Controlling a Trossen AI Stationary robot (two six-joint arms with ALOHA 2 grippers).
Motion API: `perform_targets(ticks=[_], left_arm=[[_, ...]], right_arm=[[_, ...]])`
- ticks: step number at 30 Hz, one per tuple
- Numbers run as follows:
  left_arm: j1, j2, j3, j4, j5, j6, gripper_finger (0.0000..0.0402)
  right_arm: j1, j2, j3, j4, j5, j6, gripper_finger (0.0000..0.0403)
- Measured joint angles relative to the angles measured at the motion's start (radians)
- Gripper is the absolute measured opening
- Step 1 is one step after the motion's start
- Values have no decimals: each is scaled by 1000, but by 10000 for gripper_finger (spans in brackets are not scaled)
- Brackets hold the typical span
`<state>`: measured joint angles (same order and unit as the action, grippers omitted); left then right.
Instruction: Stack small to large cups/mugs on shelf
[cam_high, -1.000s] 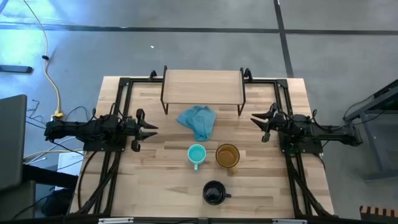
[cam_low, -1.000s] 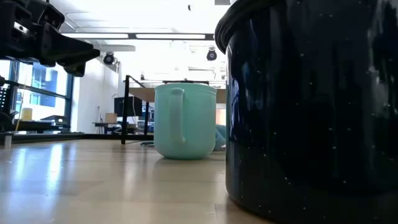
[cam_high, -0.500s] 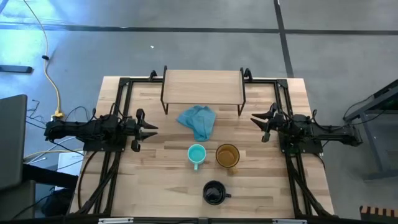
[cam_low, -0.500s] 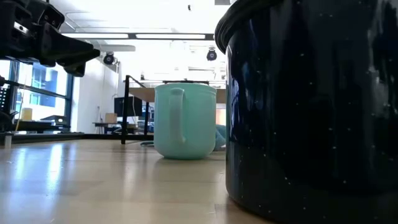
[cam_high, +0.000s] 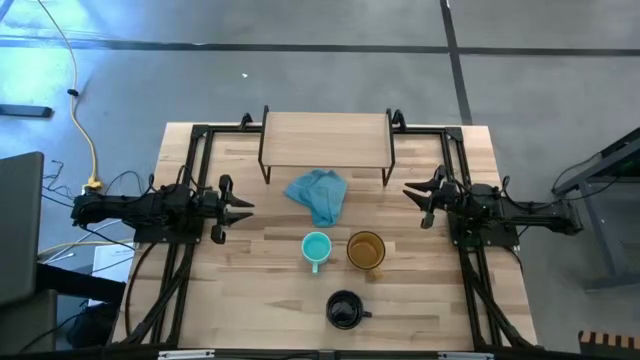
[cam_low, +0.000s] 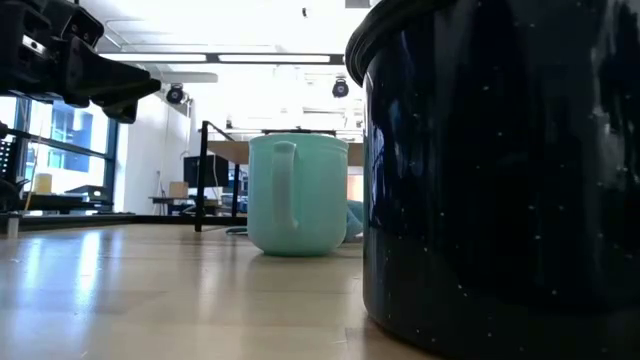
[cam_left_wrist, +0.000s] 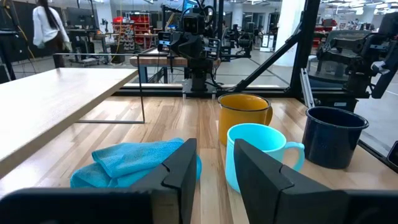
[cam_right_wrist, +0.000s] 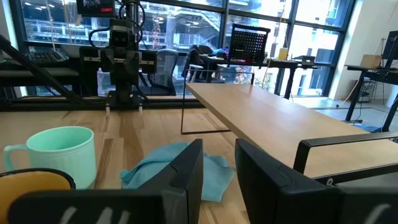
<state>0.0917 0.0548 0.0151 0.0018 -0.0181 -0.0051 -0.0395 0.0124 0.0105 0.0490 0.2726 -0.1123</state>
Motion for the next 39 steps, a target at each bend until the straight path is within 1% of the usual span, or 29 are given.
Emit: perform_targets(ticks=[15,17,19,22,23,26,29,34,37,39], left_arm=[[0,0,0,18,2,-4,97],[0,0,0,32,41,-57,97],[0,0,0,66,105,-152,97],[0,0,0,169,223,-360,97],[-1,0,0,213,242,-407,97],[-1,0,0,356,247,-487,97],[0,0,0,516,249,-527,97],[0,0,0,770,287,-535,97],[0,0,0,860,326,-567,97],[0,0,0,889,339,-580,97]], right_arm=[[0,0,0,0,0,0,84],[0,0,0,0,0,0,84],[0,0,0,0,0,0,84],[0,0,0,0,0,0,84],[0,0,0,0,0,0,84],[0,0,0,0,0,0,84],[0,0,0,0,0,-8,84],[0,0,0,2,1,-27,84],[0,0,0,2,0,-22,84],[0,0,0,9,1,-25,84]])
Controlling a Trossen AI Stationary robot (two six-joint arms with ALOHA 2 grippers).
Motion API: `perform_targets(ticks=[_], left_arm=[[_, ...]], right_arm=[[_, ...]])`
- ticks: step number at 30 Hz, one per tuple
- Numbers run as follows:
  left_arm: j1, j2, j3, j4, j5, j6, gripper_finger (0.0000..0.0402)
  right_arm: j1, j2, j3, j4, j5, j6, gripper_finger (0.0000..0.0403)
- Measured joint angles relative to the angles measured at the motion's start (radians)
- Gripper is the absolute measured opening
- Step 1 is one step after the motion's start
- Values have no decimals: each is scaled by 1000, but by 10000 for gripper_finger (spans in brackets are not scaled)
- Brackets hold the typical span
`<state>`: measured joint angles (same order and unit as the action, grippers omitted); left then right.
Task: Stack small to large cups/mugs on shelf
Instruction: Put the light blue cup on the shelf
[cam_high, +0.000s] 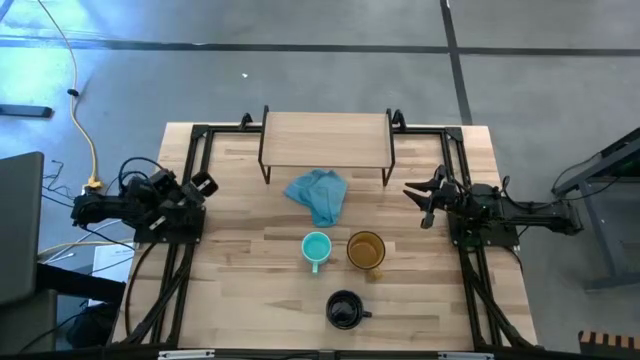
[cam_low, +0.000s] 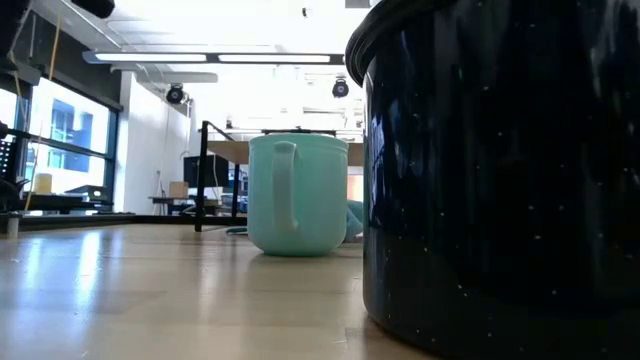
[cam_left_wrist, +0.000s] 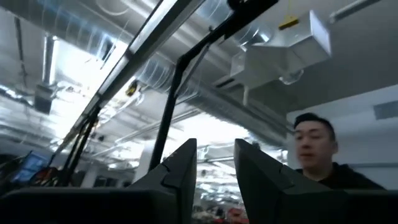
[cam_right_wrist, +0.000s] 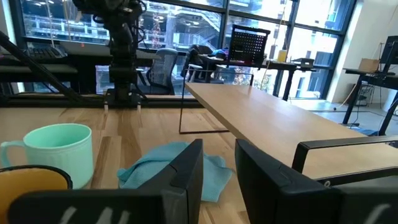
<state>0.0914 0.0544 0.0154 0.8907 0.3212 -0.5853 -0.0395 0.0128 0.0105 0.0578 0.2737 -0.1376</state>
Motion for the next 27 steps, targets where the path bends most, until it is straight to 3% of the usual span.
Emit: perform_targets(ticks=[2,7,14,20,27], left_arm=[[0,0,0,1,0,-17,97],[0,1,0,-5,-13,-2,97],[0,0,0,15,-115,0,97],[0,1,0,23,-120,-103,97],[0,1,0,-66,-43,-187,97]], right_arm=[[0,0,0,30,-13,65,84],[1,0,0,102,-90,456,84],[0,0,0,221,-91,815,84],[0,0,0,257,-84,971,84],[0,0,0,290,-85,1140,84]])
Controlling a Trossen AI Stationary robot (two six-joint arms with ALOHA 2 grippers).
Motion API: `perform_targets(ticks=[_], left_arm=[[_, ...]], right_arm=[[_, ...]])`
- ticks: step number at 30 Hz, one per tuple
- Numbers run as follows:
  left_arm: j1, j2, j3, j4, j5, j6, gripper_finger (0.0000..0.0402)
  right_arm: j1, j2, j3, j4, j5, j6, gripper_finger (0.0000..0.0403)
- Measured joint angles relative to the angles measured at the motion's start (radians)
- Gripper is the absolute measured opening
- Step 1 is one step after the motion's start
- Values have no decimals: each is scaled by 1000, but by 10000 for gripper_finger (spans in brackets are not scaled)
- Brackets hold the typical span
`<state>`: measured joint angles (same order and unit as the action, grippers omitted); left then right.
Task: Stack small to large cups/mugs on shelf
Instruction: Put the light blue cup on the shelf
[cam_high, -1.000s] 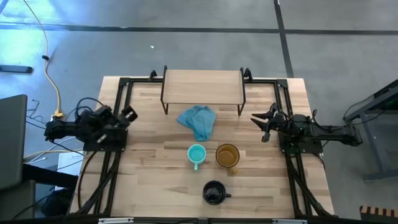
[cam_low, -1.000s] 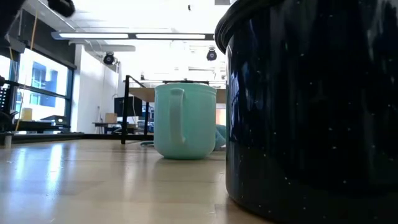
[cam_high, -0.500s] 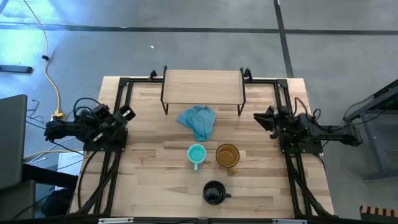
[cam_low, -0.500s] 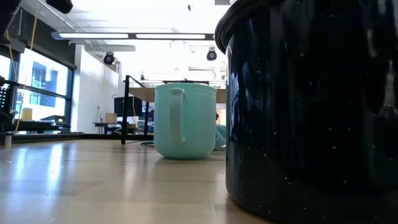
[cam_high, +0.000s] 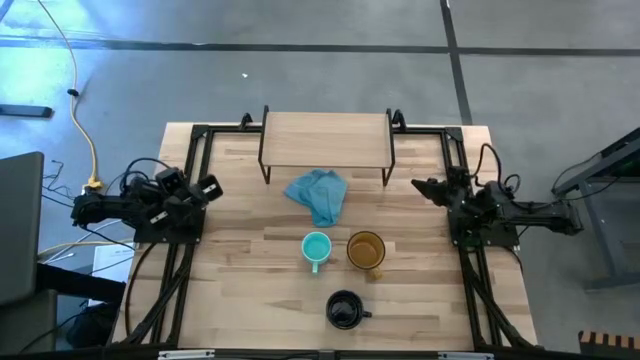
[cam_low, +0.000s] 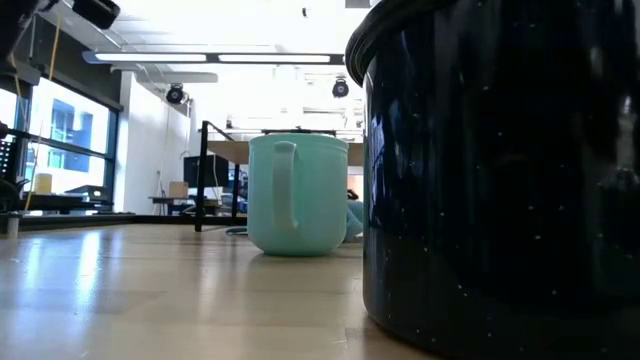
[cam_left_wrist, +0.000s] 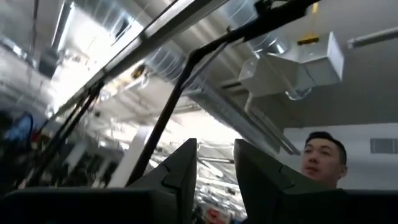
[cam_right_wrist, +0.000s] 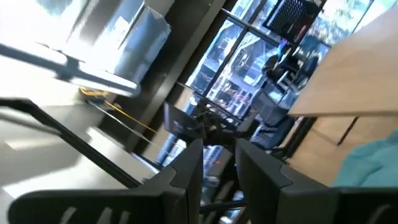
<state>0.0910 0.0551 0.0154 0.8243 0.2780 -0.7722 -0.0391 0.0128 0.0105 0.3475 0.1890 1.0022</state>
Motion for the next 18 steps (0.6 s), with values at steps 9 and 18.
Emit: perform_targets(ticks=[9,18], left_arm=[[0,1,0,-288,-26,-176,97],[-91,142,0,-284,-76,-312,97]], right_arm=[[0,0,0,38,-7,14,84],[0,0,0,261,29,-501,84]])
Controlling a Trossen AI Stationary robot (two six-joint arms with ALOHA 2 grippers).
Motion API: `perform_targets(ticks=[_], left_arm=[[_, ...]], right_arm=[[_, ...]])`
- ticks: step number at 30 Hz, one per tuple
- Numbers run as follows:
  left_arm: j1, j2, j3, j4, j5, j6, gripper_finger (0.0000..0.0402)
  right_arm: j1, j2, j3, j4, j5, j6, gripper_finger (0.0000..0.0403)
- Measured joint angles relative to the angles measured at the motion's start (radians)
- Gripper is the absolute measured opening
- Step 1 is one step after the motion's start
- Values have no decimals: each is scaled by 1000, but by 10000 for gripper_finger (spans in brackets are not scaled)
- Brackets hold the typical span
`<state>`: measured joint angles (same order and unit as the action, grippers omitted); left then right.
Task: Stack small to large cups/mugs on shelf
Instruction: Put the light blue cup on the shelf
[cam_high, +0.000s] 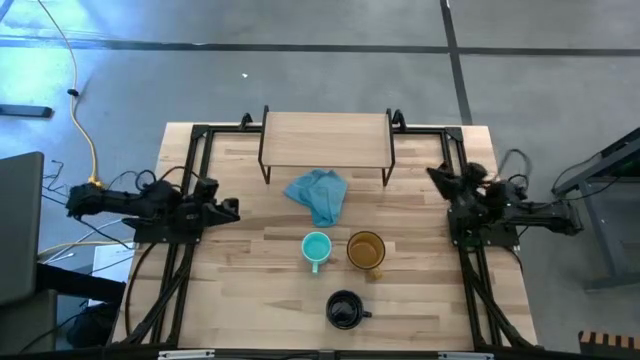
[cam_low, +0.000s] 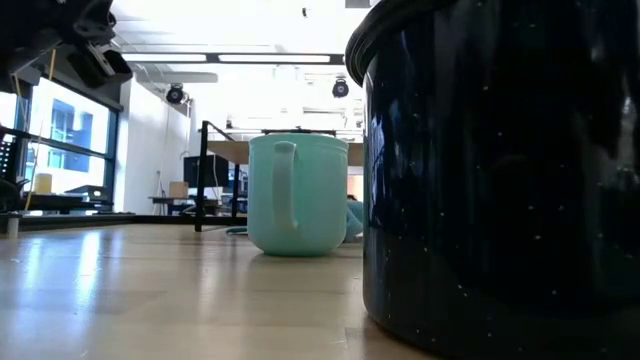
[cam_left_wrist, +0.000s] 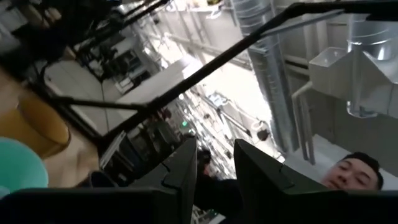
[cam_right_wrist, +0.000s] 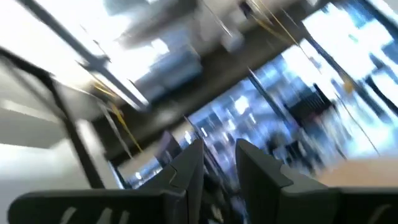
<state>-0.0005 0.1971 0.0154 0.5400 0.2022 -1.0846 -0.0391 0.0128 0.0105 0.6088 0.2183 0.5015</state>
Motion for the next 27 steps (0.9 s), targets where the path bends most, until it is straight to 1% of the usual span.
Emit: perform_targets(ticks=[2,4,8,11,13,16,18,21,24,27], left_arm=[[-66,58,0,26,-49,18,97],[-141,122,0,53,-112,43,97],[-293,281,10,170,-255,59,97],[-390,411,63,222,-335,59,97],[-435,500,111,223,-403,59,97],[-460,638,188,213,-455,97,97],[-459,734,244,202,-457,133,97],[-459,881,342,144,-460,152,97],[-459,1024,458,36,-476,177,97],[-459,1147,580,-130,-518,183,97]], right_arm=[[0,0,0,90,-13,-48,84],[0,-1,5,115,-14,-61,84],[0,0,36,51,-22,-54,84],[0,0,64,-29,-51,-30,84],[0,5,86,-72,-79,-10,84],[1,33,126,-127,-127,-2,84],[0,66,159,-148,-136,-6,84],[0,134,222,-202,-141,-45,84],[0,216,300,-289,-141,-117,84],[0,298,391,-364,-141,-178,84]])
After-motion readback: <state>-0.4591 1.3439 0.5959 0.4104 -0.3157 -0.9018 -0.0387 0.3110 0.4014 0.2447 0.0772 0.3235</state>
